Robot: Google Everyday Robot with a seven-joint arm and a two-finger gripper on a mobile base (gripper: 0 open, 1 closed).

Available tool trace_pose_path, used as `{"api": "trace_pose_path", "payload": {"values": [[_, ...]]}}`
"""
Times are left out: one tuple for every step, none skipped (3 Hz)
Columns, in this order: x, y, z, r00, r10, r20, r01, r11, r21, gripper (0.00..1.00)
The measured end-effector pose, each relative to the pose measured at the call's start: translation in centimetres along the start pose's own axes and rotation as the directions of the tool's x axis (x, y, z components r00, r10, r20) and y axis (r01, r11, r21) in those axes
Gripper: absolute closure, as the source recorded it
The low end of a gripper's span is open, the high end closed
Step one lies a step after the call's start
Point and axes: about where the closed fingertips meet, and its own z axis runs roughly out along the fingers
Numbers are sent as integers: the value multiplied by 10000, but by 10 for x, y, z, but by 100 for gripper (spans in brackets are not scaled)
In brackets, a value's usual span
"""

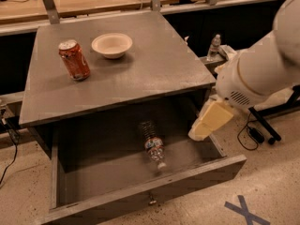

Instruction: Pick water bottle from top drawer and place on counter

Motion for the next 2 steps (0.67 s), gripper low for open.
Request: {"api": "trace_pose_path", "payload": {"values": [[18,8,74,9944,186,-1044,-157,9995,287,0],[50,21,129,9785,1291,-1608,-1267,9916,253,0]]}}
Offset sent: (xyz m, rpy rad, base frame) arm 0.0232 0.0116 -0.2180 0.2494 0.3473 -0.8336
